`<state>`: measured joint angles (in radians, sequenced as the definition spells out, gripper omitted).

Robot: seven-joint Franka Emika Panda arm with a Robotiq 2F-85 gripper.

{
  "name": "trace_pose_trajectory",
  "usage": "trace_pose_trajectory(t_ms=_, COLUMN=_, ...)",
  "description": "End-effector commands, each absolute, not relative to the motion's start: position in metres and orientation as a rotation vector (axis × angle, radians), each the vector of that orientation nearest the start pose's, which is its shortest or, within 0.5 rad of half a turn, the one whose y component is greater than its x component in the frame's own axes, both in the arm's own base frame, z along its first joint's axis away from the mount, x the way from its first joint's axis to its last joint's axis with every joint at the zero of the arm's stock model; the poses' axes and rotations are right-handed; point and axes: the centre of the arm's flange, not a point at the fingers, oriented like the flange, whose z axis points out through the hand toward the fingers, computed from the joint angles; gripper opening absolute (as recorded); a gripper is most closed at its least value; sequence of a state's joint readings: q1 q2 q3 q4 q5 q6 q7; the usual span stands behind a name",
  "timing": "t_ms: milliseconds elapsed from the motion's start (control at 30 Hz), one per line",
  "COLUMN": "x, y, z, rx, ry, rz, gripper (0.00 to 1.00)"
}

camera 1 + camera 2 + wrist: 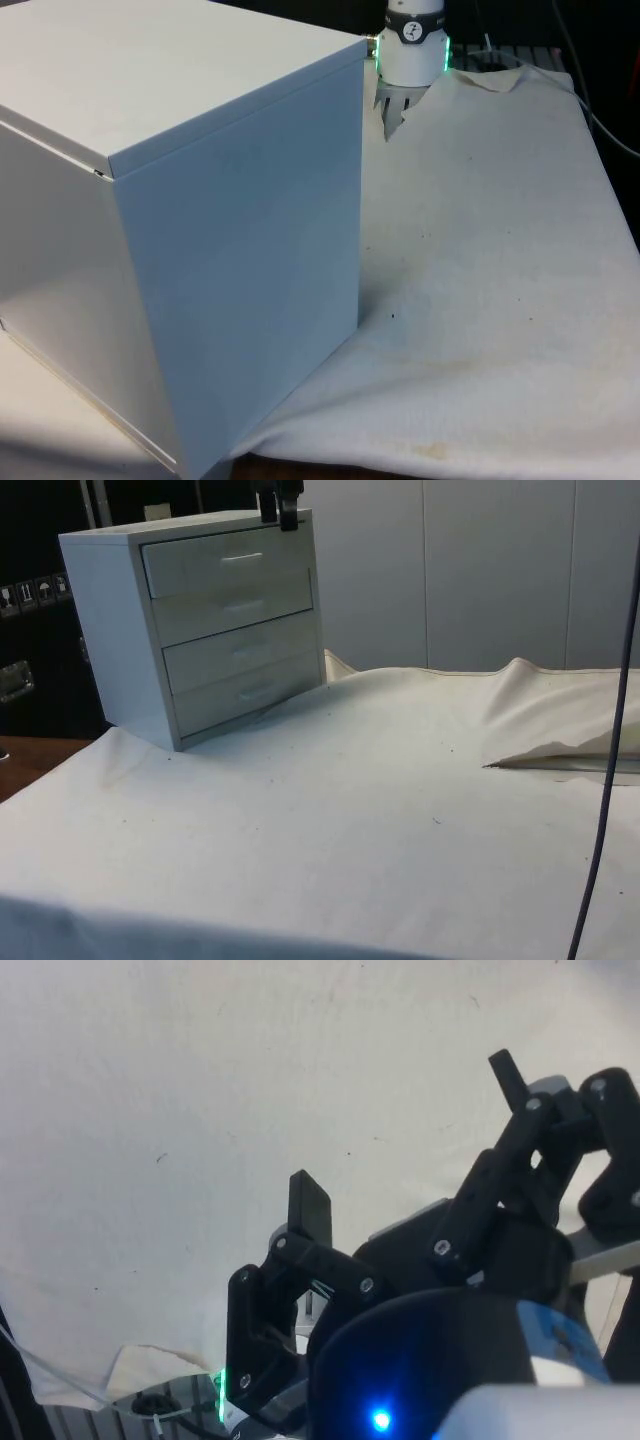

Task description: Open the drawer, then close it.

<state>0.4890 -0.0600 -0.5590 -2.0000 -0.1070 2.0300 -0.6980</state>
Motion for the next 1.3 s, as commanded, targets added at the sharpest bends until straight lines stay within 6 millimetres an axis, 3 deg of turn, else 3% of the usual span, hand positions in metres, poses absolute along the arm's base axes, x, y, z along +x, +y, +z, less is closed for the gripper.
trace_pose_trajectory(t_ms=0, x=0.548, y=-0.050, z=0.489, rx=-3.045, ry=-1.091, rz=-0.089, gripper=1.00)
trace_pose_trajectory(t_ms=367, x=0.549, y=-0.055, z=0.489, rx=-3.011, ry=-1.220, rz=-0.119, gripper=1.00)
trace_pose_trajectory(t_ms=1267, x=0.554, y=-0.059, z=0.468, rx=-2.983, ry=-1.503, rz=-0.191, gripper=1.00)
